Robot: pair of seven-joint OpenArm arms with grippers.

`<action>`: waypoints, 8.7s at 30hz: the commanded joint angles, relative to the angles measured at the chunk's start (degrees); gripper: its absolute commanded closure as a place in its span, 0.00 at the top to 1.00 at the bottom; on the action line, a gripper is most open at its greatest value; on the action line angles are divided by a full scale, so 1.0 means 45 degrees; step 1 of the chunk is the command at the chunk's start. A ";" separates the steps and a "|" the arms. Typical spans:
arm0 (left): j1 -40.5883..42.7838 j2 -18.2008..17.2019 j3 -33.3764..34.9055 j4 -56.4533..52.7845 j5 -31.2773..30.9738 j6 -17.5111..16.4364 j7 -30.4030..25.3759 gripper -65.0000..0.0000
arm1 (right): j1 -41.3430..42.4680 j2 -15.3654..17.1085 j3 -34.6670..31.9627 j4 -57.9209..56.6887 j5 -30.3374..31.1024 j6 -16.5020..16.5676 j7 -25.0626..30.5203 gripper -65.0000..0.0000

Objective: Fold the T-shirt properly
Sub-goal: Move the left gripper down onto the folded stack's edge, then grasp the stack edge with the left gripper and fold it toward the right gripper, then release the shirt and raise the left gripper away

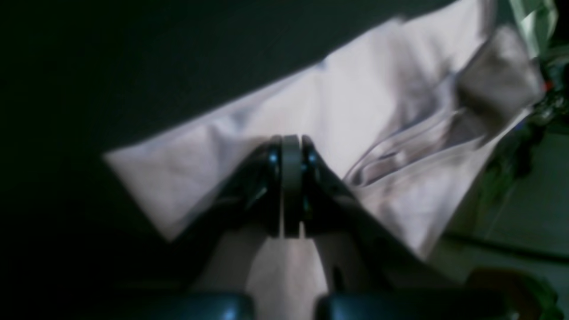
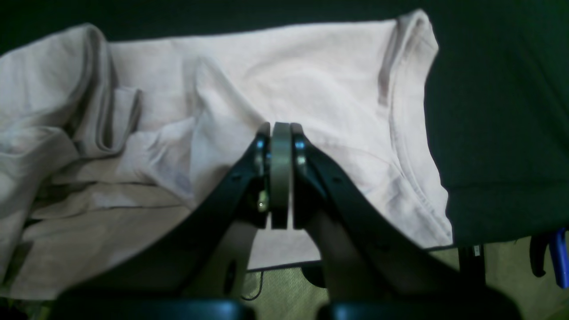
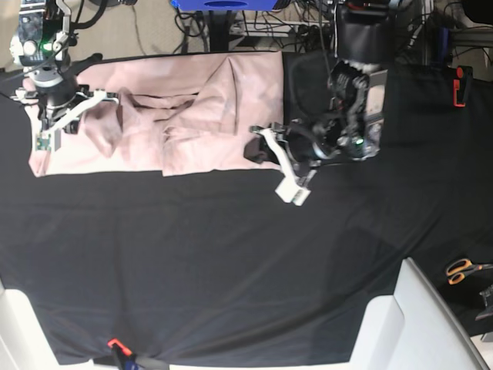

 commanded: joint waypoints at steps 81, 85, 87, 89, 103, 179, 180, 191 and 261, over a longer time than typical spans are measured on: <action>-0.1066 0.0304 0.4942 0.2541 0.0712 0.3956 0.3779 0.00 | -0.0226 -0.0542 0.0090 0.0250 -0.0016 -0.0023 0.0203 0.00; -0.0949 -0.0262 0.4942 0.3830 0.0712 0.5109 0.3799 0.00 | -0.0245 -0.0542 0.0090 0.0250 -0.0016 -0.0023 0.0203 0.00; -0.0636 -0.0575 0.4942 0.4592 0.0673 0.6047 0.4268 0.00 | -0.0265 -0.0542 0.0090 0.0250 -0.0016 -0.0023 0.0203 0.00; -0.0480 -0.0692 0.4942 0.5295 0.0653 0.6262 0.4834 0.00 | -0.0265 -0.0542 0.0090 0.0250 -0.0016 -0.0023 0.0203 0.00; 0.0477 -0.0829 0.4922 0.5901 0.0731 0.8059 0.5498 0.00 | -0.0284 -0.0542 0.0090 0.0250 -0.0016 -0.0023 0.0203 0.00; -0.2805 0.1203 0.8595 0.1759 -0.3840 0.7180 0.3896 0.00 | 0.0165 -0.1030 0.2161 0.0269 -0.0016 -0.0023 0.0203 0.00; -0.2824 0.1008 0.8575 0.1954 -0.3860 0.7453 0.3896 0.00 | 0.0165 -0.1030 0.2161 0.0269 -0.0016 -0.0023 0.0203 0.00; -0.1809 -0.1083 0.8673 0.3517 -0.3860 1.2884 0.3955 0.00 | 0.0517 -0.1030 0.2161 0.0269 -0.0016 -0.0023 -0.0774 0.00; 0.7510 -0.5771 -0.6389 0.6721 -0.3860 0.7570 -0.0441 0.00 | 0.5127 -0.1284 -0.2469 -0.2427 0.0003 0.3572 -0.3978 0.48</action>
